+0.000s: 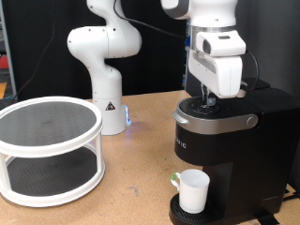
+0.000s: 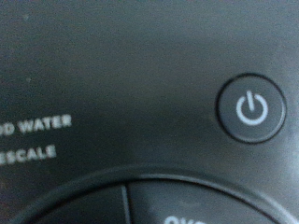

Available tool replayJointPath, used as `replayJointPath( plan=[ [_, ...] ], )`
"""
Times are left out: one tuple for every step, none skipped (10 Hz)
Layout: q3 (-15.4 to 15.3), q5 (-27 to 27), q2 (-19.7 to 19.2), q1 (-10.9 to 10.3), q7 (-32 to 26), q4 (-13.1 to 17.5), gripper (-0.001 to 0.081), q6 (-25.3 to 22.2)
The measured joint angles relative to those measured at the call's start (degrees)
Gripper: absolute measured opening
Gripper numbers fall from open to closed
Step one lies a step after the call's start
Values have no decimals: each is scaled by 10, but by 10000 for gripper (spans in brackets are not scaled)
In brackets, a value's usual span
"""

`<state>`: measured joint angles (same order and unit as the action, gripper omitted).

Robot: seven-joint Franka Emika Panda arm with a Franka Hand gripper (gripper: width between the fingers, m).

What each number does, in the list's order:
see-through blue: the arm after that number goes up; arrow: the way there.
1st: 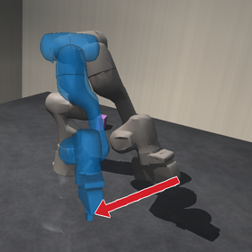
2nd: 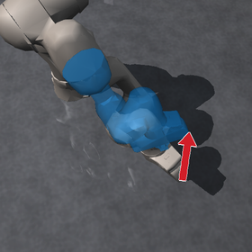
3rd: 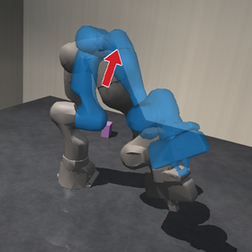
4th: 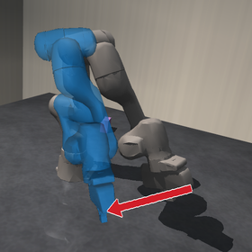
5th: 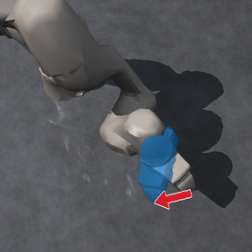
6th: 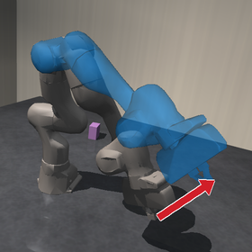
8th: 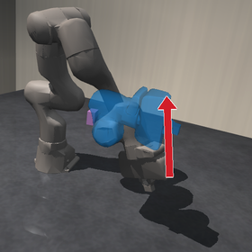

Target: Make a cup of coffee with the keurig machine

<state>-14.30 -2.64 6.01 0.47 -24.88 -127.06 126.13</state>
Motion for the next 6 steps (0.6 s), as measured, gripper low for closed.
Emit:
replayJointPath(
  plan=[
    [0, 3, 0, 0, 5, 2, 2, -8],
    [0, 8, -1, 0, 7, 6, 2, -24],
    [1, 10, -3, 0, 8, 11, 2, -42],
    [1, 12, -6, 1, 8, 17, 2, -59],
    [2, 13, -12, 1, 11, 27, 2, -75],
    [2, 14, -19, 1, 17, 37, 2, -89]
  ],
)
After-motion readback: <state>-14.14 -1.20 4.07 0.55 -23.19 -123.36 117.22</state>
